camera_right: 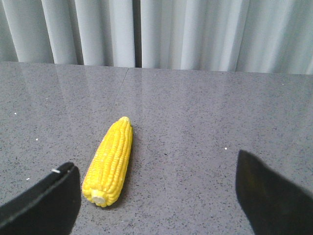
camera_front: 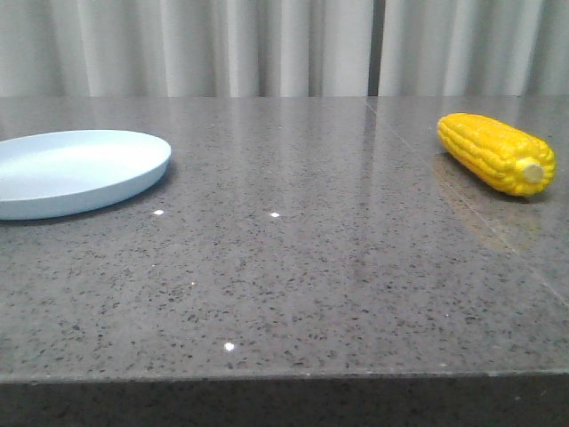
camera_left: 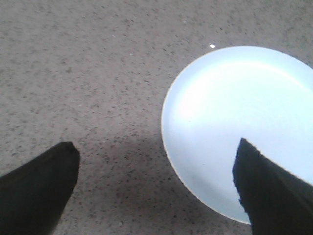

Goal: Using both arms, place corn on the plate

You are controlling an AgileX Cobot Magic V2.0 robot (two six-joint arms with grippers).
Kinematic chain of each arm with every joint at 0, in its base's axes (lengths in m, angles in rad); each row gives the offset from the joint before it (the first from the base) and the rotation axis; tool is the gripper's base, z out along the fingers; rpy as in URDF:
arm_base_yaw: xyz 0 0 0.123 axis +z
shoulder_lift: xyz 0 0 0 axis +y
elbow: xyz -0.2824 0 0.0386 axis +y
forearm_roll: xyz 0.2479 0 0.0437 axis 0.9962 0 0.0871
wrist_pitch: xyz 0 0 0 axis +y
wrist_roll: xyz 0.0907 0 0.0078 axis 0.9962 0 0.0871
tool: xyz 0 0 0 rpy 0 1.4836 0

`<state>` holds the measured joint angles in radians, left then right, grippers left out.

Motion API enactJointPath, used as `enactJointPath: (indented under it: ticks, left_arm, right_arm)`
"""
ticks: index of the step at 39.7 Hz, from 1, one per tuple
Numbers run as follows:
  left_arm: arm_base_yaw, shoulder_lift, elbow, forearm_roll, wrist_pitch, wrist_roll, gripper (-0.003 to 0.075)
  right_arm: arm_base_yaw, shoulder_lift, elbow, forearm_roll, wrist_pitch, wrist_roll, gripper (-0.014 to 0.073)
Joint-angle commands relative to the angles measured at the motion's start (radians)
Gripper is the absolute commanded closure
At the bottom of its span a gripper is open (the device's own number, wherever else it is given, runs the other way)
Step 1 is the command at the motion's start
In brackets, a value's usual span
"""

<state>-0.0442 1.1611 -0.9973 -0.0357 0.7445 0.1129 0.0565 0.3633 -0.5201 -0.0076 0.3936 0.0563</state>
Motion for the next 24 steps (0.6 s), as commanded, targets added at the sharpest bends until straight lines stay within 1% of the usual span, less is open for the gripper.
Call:
enactJointPath:
  ticks: [1,5,8,12,15,21,24]
  left_arm:
    - [-0.014,0.076,-0.101,-0.01,0.039,-0.001,0.0102]
    - [-0.014,0.176,-0.175,-0.01,0.147,-0.007,0.0102]
    - [-0.014,0.241,-0.217,-0.01,0.186,-0.007,0.0102]
    - [-0.014,0.317,-0.252,-0.012,0.203,-0.007,0.0117]
    - [-0.014,0.357,-0.262,-0.023,0.203,-0.007,0.0164]
    - [-0.014,0.409,-0.262,-0.025,0.197,-0.007,0.0306]
    - [-0.014,0.426,-0.262,-0.033,0.197,-0.007,0.036]
  right_arm:
    - [-0.005,0.015,-0.034,-0.002,-0.089,-0.008,-0.0068]
    - [-0.005,0.015,-0.034,-0.002,-0.089,-0.008,-0.0068]
    - [-0.005,0.015,-0.034,-0.002,-0.089,-0.008,-0.0068]
    - [-0.005,0.015,-0.034,-0.002,-0.089,-0.008,-0.0068]
    - [-0.005,0.015,-0.034,-0.002,-0.089,-0.008,-0.0068]
    - [-0.005,0.015,-0.034,-0.002,-0.089,-0.008,-0.0068]
    - [-0.005,0.015,-0.034,-0.002,-0.089,-0.008,-0.0068]
